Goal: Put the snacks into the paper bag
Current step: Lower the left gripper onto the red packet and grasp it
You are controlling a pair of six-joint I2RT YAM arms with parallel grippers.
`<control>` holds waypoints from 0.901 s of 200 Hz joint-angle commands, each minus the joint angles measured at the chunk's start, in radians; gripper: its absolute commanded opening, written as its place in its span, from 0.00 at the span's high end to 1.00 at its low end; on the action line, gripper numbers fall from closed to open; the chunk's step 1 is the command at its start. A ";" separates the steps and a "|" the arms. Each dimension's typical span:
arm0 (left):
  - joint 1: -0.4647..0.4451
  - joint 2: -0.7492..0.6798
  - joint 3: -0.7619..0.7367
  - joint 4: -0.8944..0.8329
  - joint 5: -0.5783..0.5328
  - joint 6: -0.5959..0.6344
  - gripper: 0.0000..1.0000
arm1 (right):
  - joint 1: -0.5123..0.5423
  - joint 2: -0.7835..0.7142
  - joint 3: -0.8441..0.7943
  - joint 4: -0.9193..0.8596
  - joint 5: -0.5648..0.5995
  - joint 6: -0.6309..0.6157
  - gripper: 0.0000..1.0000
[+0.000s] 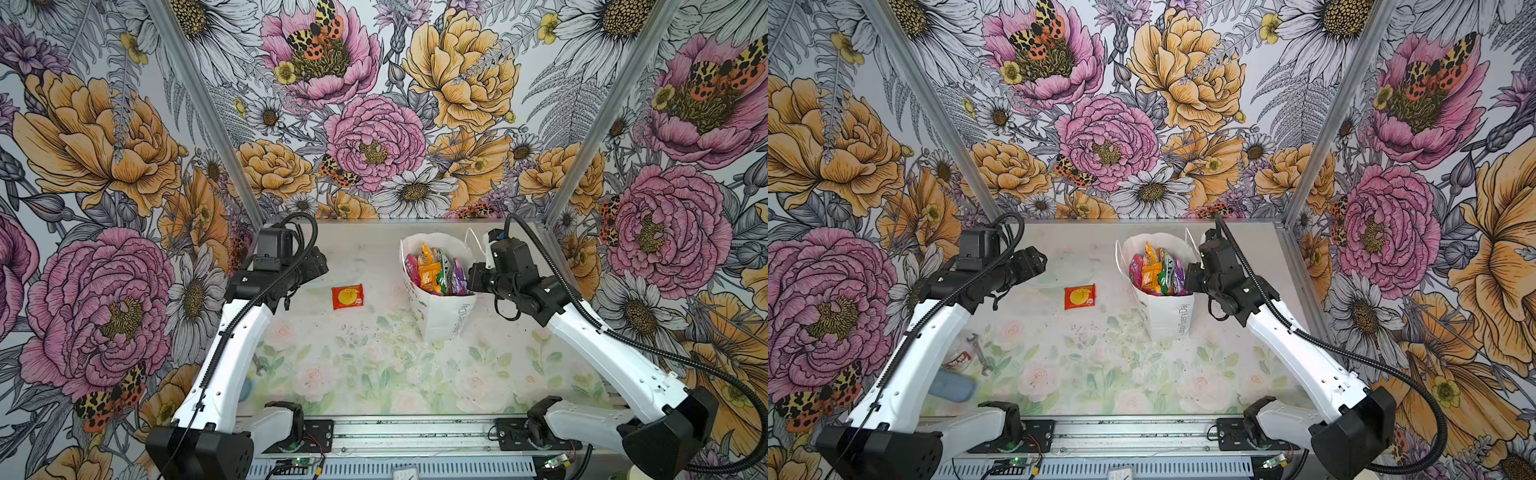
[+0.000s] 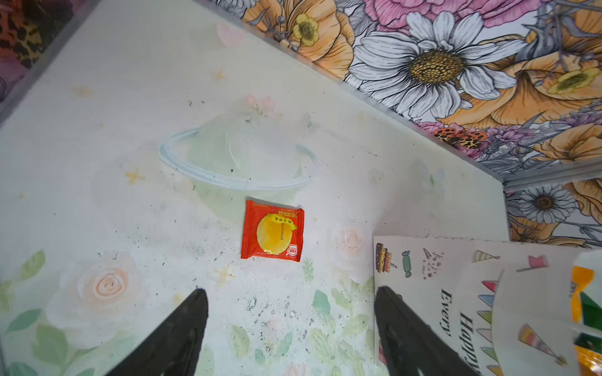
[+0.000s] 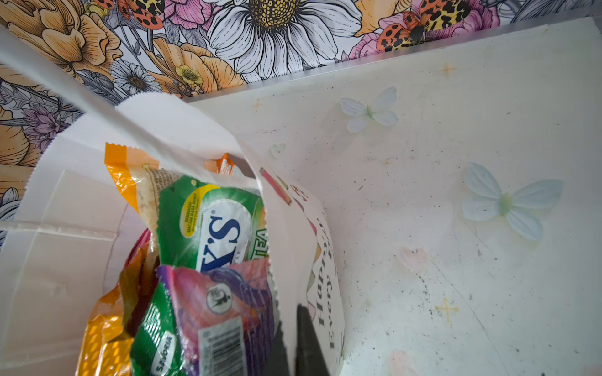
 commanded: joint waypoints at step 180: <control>-0.049 0.522 -0.237 0.417 0.117 -0.112 0.39 | 0.006 -0.039 -0.035 0.071 0.000 0.002 1.00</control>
